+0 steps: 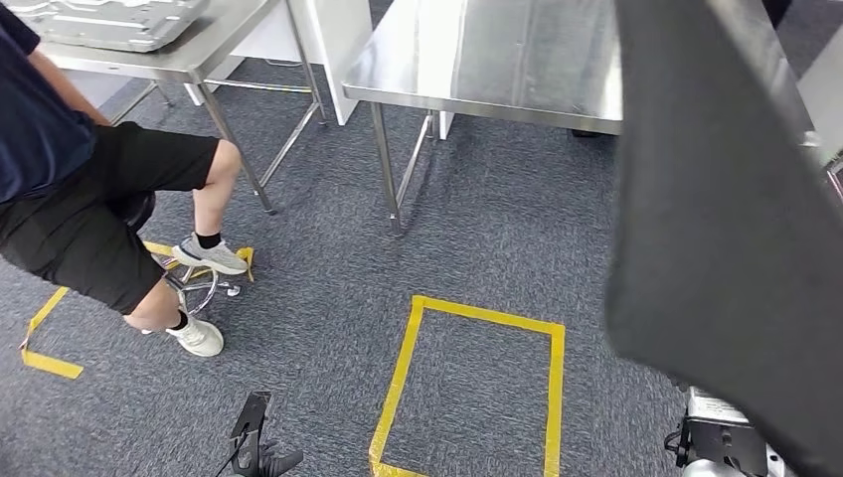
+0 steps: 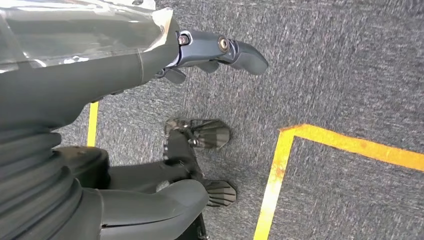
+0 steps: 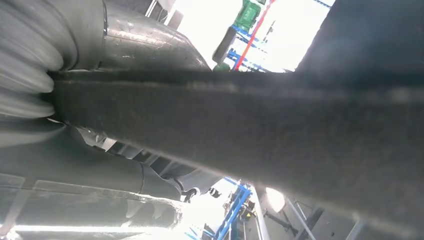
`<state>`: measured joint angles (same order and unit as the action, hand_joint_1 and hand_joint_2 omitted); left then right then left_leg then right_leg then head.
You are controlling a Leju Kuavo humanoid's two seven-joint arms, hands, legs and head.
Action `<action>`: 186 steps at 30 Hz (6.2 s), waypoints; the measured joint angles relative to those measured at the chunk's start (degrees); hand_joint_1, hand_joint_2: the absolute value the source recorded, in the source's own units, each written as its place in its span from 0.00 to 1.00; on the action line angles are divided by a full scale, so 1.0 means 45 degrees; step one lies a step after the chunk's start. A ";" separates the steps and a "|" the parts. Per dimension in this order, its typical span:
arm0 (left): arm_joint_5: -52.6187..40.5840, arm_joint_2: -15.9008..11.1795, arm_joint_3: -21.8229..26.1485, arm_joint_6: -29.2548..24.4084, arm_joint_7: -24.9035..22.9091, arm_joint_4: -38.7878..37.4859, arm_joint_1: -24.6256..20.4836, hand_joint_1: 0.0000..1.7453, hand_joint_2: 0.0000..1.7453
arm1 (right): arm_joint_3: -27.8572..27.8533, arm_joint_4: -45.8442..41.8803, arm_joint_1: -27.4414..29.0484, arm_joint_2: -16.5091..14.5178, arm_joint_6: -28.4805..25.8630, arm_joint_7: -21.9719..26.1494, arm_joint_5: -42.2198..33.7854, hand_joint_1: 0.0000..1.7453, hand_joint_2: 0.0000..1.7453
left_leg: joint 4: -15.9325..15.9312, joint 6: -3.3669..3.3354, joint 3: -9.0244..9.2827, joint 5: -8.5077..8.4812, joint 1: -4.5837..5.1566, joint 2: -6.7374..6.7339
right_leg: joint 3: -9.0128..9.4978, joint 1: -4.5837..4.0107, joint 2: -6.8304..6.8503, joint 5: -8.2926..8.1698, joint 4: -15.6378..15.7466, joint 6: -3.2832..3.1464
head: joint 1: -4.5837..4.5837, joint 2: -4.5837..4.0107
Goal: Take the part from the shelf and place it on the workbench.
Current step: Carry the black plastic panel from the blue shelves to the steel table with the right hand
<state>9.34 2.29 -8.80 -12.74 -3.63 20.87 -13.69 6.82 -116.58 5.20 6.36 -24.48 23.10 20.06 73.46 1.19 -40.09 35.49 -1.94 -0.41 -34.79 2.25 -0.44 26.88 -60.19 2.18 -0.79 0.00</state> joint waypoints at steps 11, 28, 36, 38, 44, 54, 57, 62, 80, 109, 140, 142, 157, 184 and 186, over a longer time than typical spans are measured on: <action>-0.0241 0.0019 0.0299 0.0035 -0.0005 0.0039 0.0015 0.00 1.00 | 0.0024 -0.0001 -0.0035 -0.0058 0.0010 0.0053 0.0339 1.00 1.00 | -0.3120 -0.0589 0.1143 -0.1994 0.0645 0.0135 | 0.0071 -0.0370 -0.0155 0.0042 0.0079 -0.0122 | 0.0060 0.0000; -0.0701 0.0035 0.0636 0.0149 -0.0005 0.0039 0.0015 0.00 1.00 | 0.0038 -0.0001 -0.0035 -0.0053 0.0185 0.0043 0.0413 1.00 1.00 | -0.3119 -0.0725 0.1146 -0.2005 0.0665 0.0138 | 0.0160 -0.0351 -0.0155 -0.0033 0.0236 -0.0006 | 0.0057 0.0000; -0.0712 0.0039 0.0701 0.0170 -0.0005 0.0039 0.0015 0.00 1.00 | 0.0039 -0.0001 -0.0034 -0.0053 0.0233 0.0034 0.0384 1.00 1.00 | -0.3121 -0.0725 0.1147 -0.2005 0.0658 0.0137 | 0.0158 -0.0351 -0.0155 -0.0032 0.0235 -0.0007 | 0.0058 0.0000; -0.0712 0.0039 0.0703 0.0170 -0.0005 0.0039 0.0015 0.00 1.00 | 0.0039 -0.0001 -0.0034 -0.0053 0.0233 0.0034 0.0384 1.00 1.00 | -0.3122 -0.0725 0.1147 -0.2005 0.0657 0.0137 | 0.0158 -0.0352 -0.0155 -0.0032 0.0235 -0.0007 | 0.0058 0.0000; -0.0714 0.0038 0.0705 0.0170 -0.0005 0.0039 0.0014 0.00 1.00 | 0.0039 -0.0001 -0.0033 -0.0055 0.0234 0.0034 0.0379 1.00 1.00 | -0.3106 -0.0745 0.1140 -0.1993 0.0673 0.0137 | 0.0162 -0.0324 -0.0154 -0.0041 0.0245 0.0010 | 0.0056 0.0000; -0.0837 0.0107 0.0728 0.0194 -0.0006 0.0100 -0.0007 0.00 1.00 | 0.0033 -0.0072 -0.0012 -0.0019 0.0249 0.0063 0.0246 1.00 1.00 | -0.3613 -0.1187 0.1407 -0.2250 0.0601 -0.0172 | -0.0606 -0.0354 -0.0080 0.0595 -0.1079 0.0079 | 0.0109 0.0000; -0.0868 0.0127 0.0748 0.0222 -0.0010 0.0107 0.0009 0.00 1.00 | 0.0027 -0.0070 0.0059 0.0001 0.0255 0.0078 0.0220 1.00 1.00 | -0.3634 -0.1200 0.1395 -0.2241 0.0607 -0.0429 | -0.1658 -0.0344 -0.0053 0.1279 -0.3134 0.0055 | 0.0142 0.0000; -0.0933 0.0135 0.0844 0.0226 -0.0009 0.0111 0.0014 0.00 1.00 | 0.0032 -0.0070 0.0040 0.0001 0.0311 0.0089 0.0216 1.00 1.00 | -0.3385 -0.0845 0.1413 -0.2006 0.0576 -0.0915 | 0.0056 -0.0179 0.0838 0.0018 0.0062 0.0502 | 0.0184 0.0000; -0.1063 0.0163 0.1036 0.0247 -0.0005 0.0146 0.0126 0.00 1.00 | 0.0049 -0.0064 -0.0038 -0.0038 0.0583 0.0293 0.0372 1.00 1.00 | -0.3298 -0.0437 0.1463 -0.1865 0.0353 0.0331 | 0.0142 -0.0169 -0.0465 -0.0171 0.0335 0.0004 | 0.0042 0.0000; -0.1485 0.0324 0.1262 -0.0183 0.0202 0.0253 0.0146 0.00 1.00 | 0.0215 -0.0064 -0.0108 0.0015 0.1554 0.0361 -0.0327 1.00 1.00 | -0.3317 -0.0700 0.1396 -0.1954 0.0494 0.0338 | 0.0215 -0.0121 -0.0454 -0.0330 0.0611 0.0264 | 0.0052 0.0000; -0.1557 0.0350 0.1622 -0.0243 0.0234 0.0313 0.0149 0.00 1.00 | 0.0335 0.0033 -0.0257 0.0124 0.1616 0.0321 -0.0274 1.00 1.00 | -0.3532 -0.1013 0.1488 -0.2062 0.0475 0.0273 | 0.0190 -0.0020 -0.0403 -0.0381 0.0683 0.0461 | 0.0048 0.0000; -0.1575 0.0369 0.1638 -0.0246 0.0243 0.0353 0.0151 0.00 1.00 | 0.0346 0.0044 -0.0289 0.0142 0.1614 0.0327 -0.0259 1.00 1.00 | -0.3822 -0.1148 0.1625 -0.2218 0.0399 0.0168 | -0.0220 -0.0096 -0.0222 0.0033 -0.0130 0.0347 | 0.0090 0.0000; -0.1627 0.0366 0.1665 -0.0259 0.0248 0.0359 0.0183 0.00 1.00 | 0.0381 0.0227 -0.0322 0.0196 0.1613 0.0342 -0.0253 1.00 1.00 | -0.2583 -0.0360 0.1140 -0.1317 0.0306 -0.0025 | 0.0322 0.0025 0.0046 -0.0068 0.0406 -0.0017 | 0.0057 0.0000; -0.1644 0.0404 0.1776 -0.0259 0.0233 0.0378 0.0194 0.00 1.00 | 0.0512 0.0383 -0.0359 0.0253 0.1622 0.0396 -0.0282 1.00 1.00 | -0.3521 -0.0671 0.1630 -0.1780 0.0533 0.0113 | 0.0148 -0.0253 0.0094 -0.0243 0.0529 0.0039 | 0.0147 0.0000; -0.1644 0.0398 0.1778 -0.0273 0.0236 0.0385 0.0168 0.00 1.00 | 0.0522 0.0395 -0.0376 0.0253 0.1622 0.0404 -0.0282 1.00 1.00 | -0.3167 -0.0525 0.1505 -0.1542 0.0484 0.0113 | 0.0279 -0.0153 0.0074 -0.0200 0.0578 -0.0148 | 0.0107 0.0000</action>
<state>1.95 4.09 -0.80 -13.97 -2.57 22.61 -12.93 9.17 -114.80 3.50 7.50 -17.18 24.92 18.80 59.21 -1.18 -33.32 28.55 0.24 0.10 -33.53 1.56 -0.10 25.98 -57.59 1.51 -0.31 0.00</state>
